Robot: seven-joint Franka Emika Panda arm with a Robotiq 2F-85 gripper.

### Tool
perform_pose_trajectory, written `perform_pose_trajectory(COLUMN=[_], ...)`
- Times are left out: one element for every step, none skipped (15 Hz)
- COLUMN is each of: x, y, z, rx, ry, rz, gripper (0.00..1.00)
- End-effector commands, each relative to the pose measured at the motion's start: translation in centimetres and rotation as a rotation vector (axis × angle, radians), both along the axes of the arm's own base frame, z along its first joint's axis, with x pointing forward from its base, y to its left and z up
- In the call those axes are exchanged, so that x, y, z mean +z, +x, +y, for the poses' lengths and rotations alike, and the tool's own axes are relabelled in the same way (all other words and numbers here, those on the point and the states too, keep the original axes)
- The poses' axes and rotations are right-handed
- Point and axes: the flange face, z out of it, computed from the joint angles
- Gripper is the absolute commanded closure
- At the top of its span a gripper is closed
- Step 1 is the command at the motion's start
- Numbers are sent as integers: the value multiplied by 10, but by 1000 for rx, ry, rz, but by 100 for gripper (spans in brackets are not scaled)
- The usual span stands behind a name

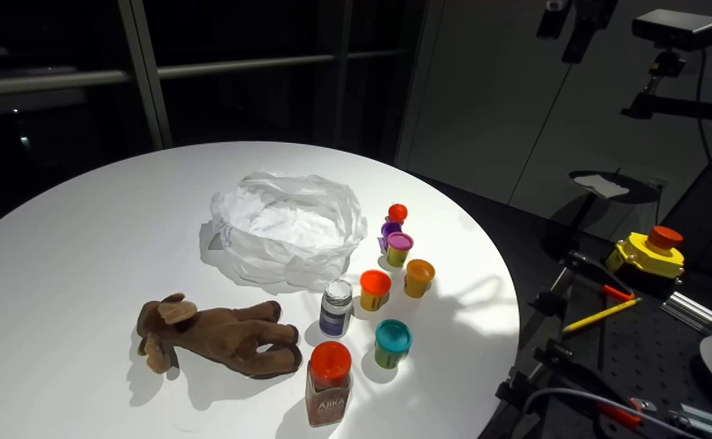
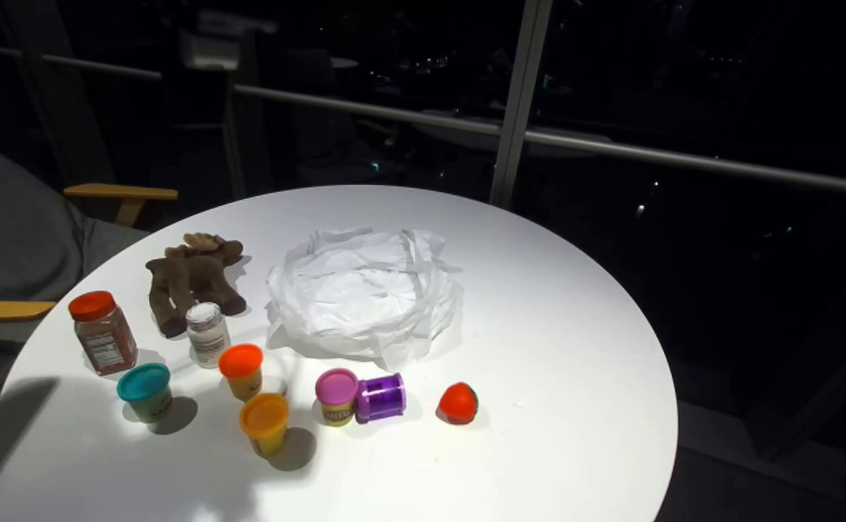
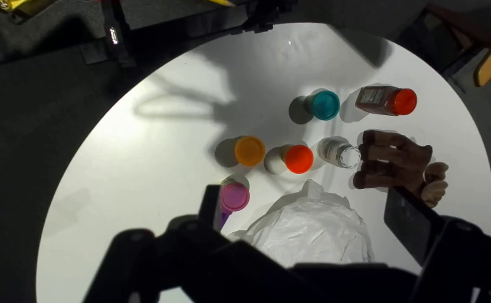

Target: Put the objects and the bottles in the plastic bag

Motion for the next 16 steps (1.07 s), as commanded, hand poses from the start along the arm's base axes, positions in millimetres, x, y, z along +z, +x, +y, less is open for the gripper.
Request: perform_pose_trajectory(x=[-50,-70,-88,-106,-125,-143,-159,-175,-191,-205,-218,-229,-242,-256,-267,-278], y=[43,55,66,77,87,98,107,116,126,136,146,155,164,173,181,188], z=[2,1,0,-2,-4,-11,-15,-20,-26,-32,-39,-44,-52,-60,-68,-76], rx=[-55,-77,-96,-118,-137,-158,-175,-192,-209,-224,-241,-250,-270,-275,-286,-295], ry=[-30,-43,-55,-65,-76,-89,-91,-87,-87,-86,-88,-89,-105,-125,-141,-159], rz=[50,45,40,28,11,-5,-21,-17,-23,-23,-13,-9,0,-1,-5,-5], gripper=[0,0,0,0,0,0,0,0,0,0,0,0,0,0,0,0])
